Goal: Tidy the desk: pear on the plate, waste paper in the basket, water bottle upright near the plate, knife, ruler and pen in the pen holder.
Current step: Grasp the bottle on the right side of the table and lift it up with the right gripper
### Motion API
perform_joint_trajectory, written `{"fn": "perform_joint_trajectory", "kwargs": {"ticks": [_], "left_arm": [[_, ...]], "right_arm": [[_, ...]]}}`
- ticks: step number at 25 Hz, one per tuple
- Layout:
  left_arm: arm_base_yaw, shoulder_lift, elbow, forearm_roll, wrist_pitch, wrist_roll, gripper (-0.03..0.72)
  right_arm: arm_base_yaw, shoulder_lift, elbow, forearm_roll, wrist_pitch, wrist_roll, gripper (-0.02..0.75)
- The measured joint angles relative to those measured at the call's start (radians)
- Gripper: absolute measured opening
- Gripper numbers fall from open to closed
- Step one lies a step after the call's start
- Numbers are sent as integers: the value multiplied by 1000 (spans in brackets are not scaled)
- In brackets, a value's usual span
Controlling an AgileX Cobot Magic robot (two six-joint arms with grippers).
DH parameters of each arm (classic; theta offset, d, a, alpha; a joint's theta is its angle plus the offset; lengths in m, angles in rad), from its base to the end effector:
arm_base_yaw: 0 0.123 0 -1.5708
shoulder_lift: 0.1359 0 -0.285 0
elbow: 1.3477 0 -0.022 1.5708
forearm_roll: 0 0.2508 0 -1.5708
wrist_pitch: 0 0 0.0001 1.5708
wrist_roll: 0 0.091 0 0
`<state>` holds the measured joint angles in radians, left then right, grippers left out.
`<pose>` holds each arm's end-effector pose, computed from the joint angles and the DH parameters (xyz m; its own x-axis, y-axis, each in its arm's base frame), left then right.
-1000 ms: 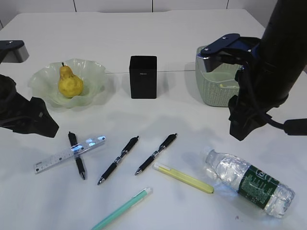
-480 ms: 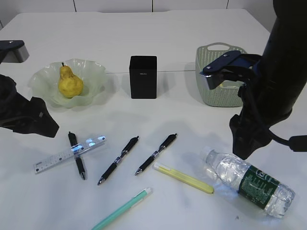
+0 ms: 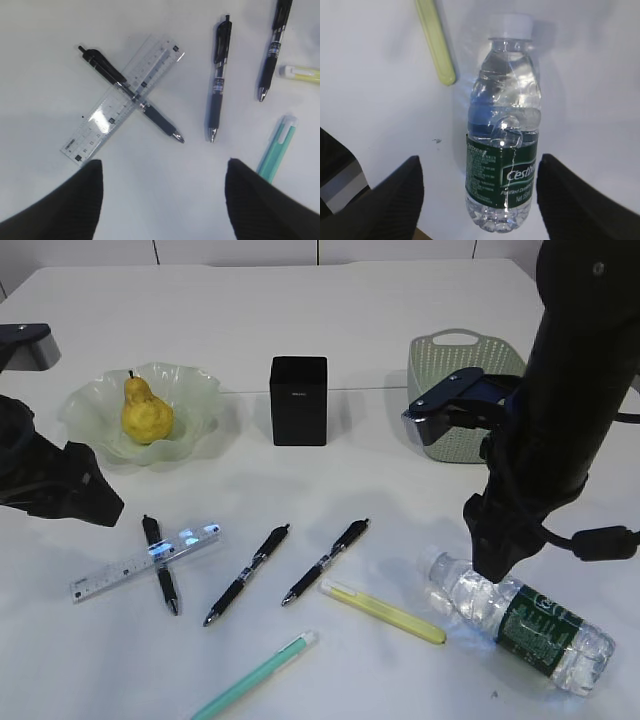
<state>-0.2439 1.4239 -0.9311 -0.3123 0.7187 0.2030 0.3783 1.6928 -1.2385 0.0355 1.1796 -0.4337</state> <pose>0.2637 -0.0846 0.2498 -0.8757 0.1822 -0.4471 0.2948 0.9352 -0.1962 0.2933 0.1198 0.2382 -0.6973 -0.7159 -0.0356 -0.7167 0.6971 0.0200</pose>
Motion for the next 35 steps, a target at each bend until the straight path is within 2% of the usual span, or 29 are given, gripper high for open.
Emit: {"fn": "perform_joint_trajectory", "kwargs": {"ticks": [15, 25, 35], "left_arm": [[0, 0, 0, -3, 0, 0, 537], [0, 0, 0, -3, 0, 0, 537], [0, 0, 0, -5, 0, 0, 537]], "right_arm": [[0, 21, 7, -14, 28, 10, 553], [0, -160, 157, -46, 32, 13, 553], [0, -230, 264, -54, 2, 22, 553]]}}
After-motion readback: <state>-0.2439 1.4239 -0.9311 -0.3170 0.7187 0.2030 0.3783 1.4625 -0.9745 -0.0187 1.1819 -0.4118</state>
